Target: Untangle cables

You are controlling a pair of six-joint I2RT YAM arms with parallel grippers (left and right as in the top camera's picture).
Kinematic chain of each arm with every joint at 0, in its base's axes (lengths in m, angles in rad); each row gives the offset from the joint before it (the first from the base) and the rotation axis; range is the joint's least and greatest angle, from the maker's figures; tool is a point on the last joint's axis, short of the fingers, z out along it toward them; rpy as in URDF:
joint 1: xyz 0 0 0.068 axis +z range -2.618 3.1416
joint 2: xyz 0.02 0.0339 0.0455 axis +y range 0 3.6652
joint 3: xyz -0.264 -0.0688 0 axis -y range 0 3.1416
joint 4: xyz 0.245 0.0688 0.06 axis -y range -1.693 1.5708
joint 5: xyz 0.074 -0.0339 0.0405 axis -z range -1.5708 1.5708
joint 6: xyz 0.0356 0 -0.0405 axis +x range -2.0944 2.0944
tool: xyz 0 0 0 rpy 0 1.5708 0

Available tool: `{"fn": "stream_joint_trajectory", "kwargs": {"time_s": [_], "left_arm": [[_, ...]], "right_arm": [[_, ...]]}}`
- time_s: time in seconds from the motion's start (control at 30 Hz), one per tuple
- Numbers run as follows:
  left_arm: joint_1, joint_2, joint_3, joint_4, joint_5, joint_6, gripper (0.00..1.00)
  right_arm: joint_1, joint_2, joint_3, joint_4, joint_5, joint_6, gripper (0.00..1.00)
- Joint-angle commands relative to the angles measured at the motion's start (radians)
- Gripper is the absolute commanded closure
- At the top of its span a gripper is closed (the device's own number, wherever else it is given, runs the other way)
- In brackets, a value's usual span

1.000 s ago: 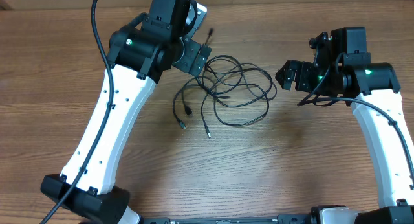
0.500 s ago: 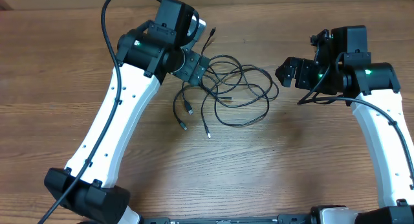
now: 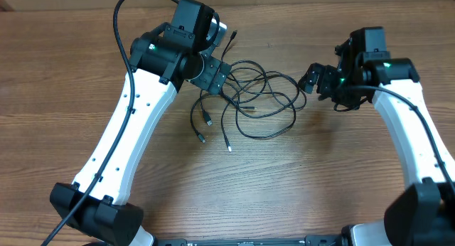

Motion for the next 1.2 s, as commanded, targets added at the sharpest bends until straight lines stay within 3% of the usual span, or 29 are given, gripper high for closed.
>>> {"fn": "stream_joint_trajectory", "kwargs": {"time_s": [0.0, 0.17, 0.27, 0.73, 0.87, 1.0, 1.17], "left_arm": [[0.006, 0.005, -0.004, 0.004, 0.012, -0.017, 0.00], [0.006, 0.005, -0.004, 0.004, 0.012, -0.017, 0.01], [0.006, 0.005, -0.004, 0.004, 0.012, -0.017, 0.00], [0.006, 0.005, -0.004, 0.004, 0.012, -0.017, 0.00], [0.006, 0.005, -0.004, 0.004, 0.012, -0.017, 0.00], [0.006, 0.005, -0.004, 0.004, 0.012, -0.017, 0.00], [0.006, 0.005, -0.004, 0.004, 0.012, -0.017, 0.00]], "right_arm": [[-0.002, 0.061, 0.009, 0.002, 0.007, 0.130, 0.00], [-0.002, 0.153, 0.009, 0.002, 0.007, 0.261, 0.01], [-0.002, 0.207, 0.009, 0.010, 0.008, 0.318, 0.07], [-0.001, 0.301, -0.005, 0.042, 0.011, 0.334, 0.22], [-0.001, 0.304, -0.058, 0.111, 0.010, 0.379, 0.25], [0.000, 0.305, -0.092, 0.155, 0.007, 0.386, 0.36], [0.020, 0.305, -0.161, 0.246, 0.007, 0.404, 0.38]]}}
